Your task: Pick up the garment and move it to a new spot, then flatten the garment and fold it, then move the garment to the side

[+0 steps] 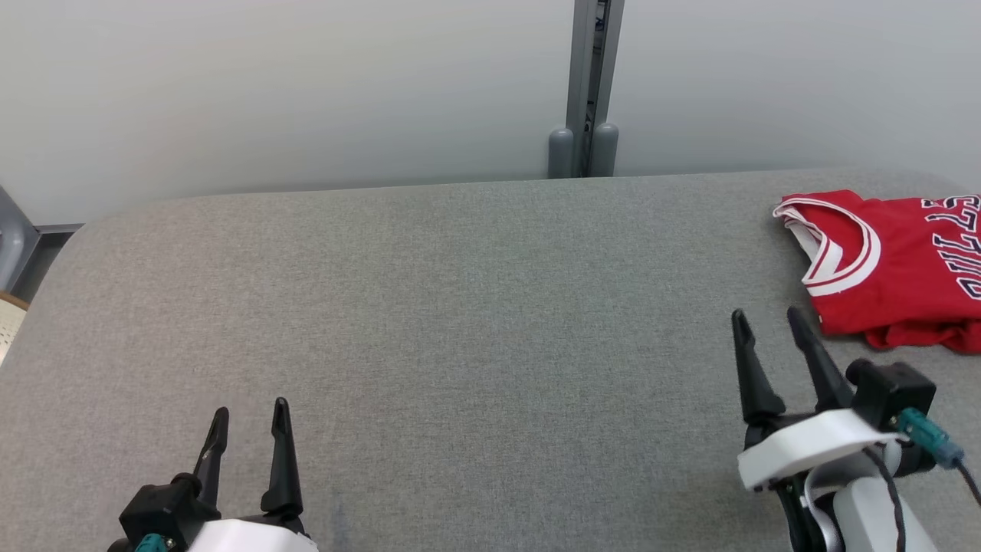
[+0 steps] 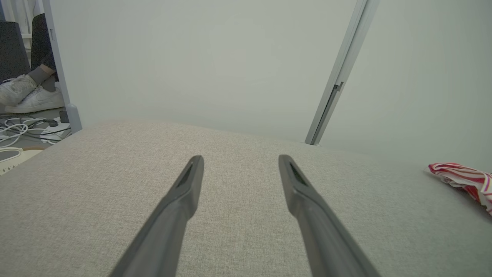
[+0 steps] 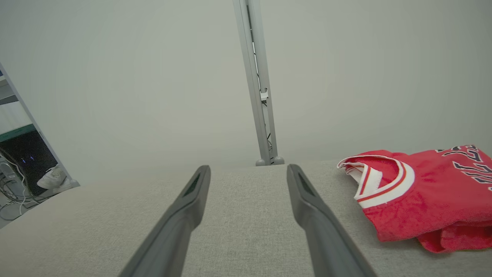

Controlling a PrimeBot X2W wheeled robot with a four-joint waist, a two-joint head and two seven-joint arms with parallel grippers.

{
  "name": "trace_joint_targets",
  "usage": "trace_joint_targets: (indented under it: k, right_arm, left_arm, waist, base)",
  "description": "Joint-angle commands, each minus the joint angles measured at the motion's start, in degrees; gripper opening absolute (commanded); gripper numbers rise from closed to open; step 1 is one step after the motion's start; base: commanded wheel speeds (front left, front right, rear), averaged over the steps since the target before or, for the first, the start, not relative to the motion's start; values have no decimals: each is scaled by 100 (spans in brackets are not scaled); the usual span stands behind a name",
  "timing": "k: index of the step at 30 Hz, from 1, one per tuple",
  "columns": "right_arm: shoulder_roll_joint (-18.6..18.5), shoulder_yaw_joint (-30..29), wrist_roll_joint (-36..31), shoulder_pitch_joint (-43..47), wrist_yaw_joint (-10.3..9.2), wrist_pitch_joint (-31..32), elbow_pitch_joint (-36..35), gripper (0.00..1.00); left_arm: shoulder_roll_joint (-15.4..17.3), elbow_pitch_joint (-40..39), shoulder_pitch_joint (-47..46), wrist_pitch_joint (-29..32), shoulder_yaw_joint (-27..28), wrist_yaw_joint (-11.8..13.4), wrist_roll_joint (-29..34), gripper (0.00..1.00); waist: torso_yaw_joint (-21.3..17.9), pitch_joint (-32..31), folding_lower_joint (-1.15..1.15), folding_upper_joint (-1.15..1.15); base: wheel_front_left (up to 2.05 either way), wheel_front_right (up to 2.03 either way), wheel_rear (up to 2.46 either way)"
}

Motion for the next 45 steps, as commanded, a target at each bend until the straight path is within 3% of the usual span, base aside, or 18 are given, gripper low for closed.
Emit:
trace_joint_targets:
  k: [1,8,27,28,31,45]
  right_arm:
    - [-5,120,129,197,1,-26,-113,100]
    - [-11,430,386,741,1,-27,-409,100]
    - [-9,440,295,915,1,-27,-344,100]
    - [22,449,297,864,0,2,-349,0]
    - [55,458,315,991,0,37,-211,0]
    - [43,188,1705,980,0,431,-389,0]
  left_arm:
    - [26,36,49,-7,19,-35,55,100]
    - [-9,135,94,-8,-9,-72,188,100]
    - [-60,292,160,-8,-60,-76,308,100]
    - [-80,317,125,3,-59,-65,276,0]
    - [-116,475,217,22,-67,-65,255,0]
    - [-139,463,-6,428,195,-300,-1097,0]
  waist:
    - [50,-48,0,0]
    - [137,-120,0,0]
    - [206,-229,0,0]
    - [206,-228,0,0]
    - [206,-228,0,0]
    - [181,-208,0,0]
  base:
    - [0,0,0]
    - [0,0,0]
    - [0,0,0]
    - [0,0,0]
    - [0,0,0]
    - [0,0,0]
